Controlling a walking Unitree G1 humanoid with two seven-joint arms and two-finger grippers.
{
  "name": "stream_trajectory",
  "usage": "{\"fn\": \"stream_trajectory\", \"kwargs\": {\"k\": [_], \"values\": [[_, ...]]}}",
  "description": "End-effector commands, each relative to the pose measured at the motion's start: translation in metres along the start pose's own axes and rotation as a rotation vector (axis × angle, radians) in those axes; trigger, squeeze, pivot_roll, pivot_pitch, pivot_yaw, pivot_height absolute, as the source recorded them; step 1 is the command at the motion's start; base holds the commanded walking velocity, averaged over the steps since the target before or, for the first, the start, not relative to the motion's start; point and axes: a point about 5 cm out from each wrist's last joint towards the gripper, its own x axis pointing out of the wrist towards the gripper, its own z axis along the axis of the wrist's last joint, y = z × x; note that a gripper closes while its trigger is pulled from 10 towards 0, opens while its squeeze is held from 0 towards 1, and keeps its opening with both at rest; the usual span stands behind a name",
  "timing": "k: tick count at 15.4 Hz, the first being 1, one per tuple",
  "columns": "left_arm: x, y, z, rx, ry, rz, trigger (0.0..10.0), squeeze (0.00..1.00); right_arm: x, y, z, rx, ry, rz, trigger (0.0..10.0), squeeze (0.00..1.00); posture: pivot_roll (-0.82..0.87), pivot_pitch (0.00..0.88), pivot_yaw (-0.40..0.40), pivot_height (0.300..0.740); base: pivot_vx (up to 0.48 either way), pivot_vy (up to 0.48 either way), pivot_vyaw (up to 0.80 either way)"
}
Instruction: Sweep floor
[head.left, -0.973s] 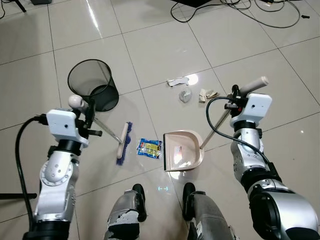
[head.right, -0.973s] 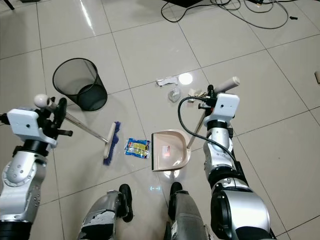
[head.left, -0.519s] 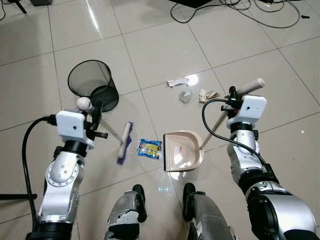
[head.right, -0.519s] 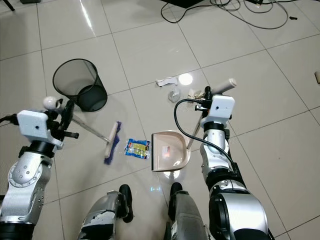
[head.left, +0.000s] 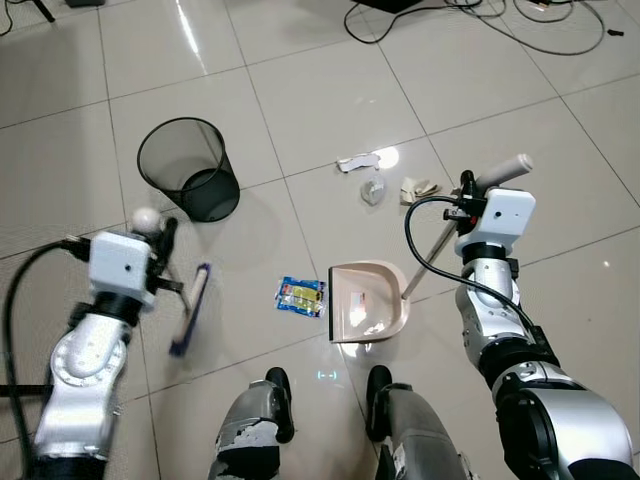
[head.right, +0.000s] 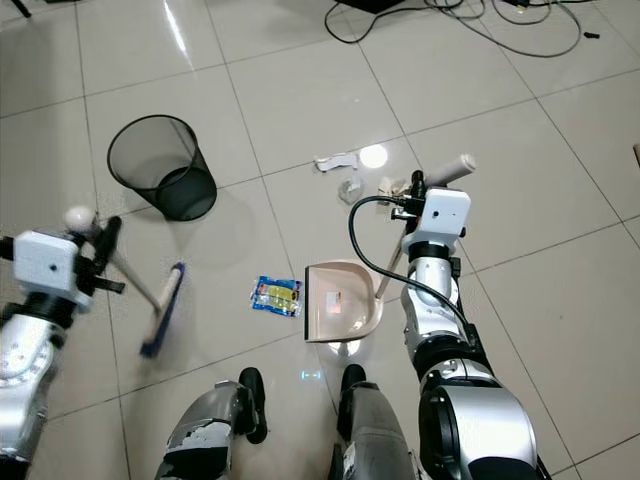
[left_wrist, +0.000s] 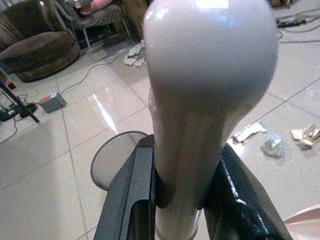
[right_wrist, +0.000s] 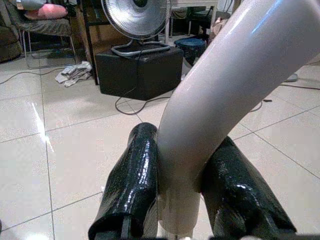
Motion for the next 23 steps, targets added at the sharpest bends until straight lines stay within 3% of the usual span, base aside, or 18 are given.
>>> {"fn": "stream_trajectory", "kwargs": {"k": [1, 4, 6, 10, 19, 23], "values": [[-0.006, -0.008, -0.006, -0.009, 0.02, -0.024, 10.0, 0.0, -0.014, -0.004, -0.02, -0.053, 0.102, 0.022, 10.0, 0.0, 0.19, 0.38, 0.027, 0.74, 0.0, 0.0, 0.0], [-0.005, -0.034, -0.012, -0.13, 0.019, -0.006, 10.0, 0.0, -0.014, -0.004, -0.02, -0.055, 0.109, 0.024, 10.0, 0.0, 0.18, 0.394, 0.017, 0.74, 0.0, 0.0, 0.0], [-0.004, -0.044, -0.015, -0.23, 0.039, 0.009, 10.0, 0.0, -0.014, -0.005, -0.02, -0.058, 0.111, 0.021, 10.0, 0.0, 0.17, 0.395, 0.015, 0.74, 0.0, 0.0, 0.0], [-0.003, -0.048, -0.013, -0.261, 0.035, 0.01, 10.0, 0.0, -0.014, -0.008, -0.021, -0.062, 0.114, 0.016, 10.0, 0.0, 0.17, 0.394, 0.012, 0.74, 0.0, 0.0, 0.0], [0.004, -0.05, -0.009, -0.428, 0.03, 0.124, 10.0, 0.0, -0.015, -0.007, -0.022, -0.066, 0.122, 0.03, 10.0, 0.0, 0.16, 0.387, -0.001, 0.74, 0.0, 0.0, 0.0], [0.008, -0.059, -0.002, -0.46, 0.011, 0.089, 10.0, 0.0, -0.015, -0.006, -0.022, -0.065, 0.127, 0.031, 10.0, 0.0, 0.16, 0.383, 0.001, 0.74, 0.0, 0.0, 0.0]]}}
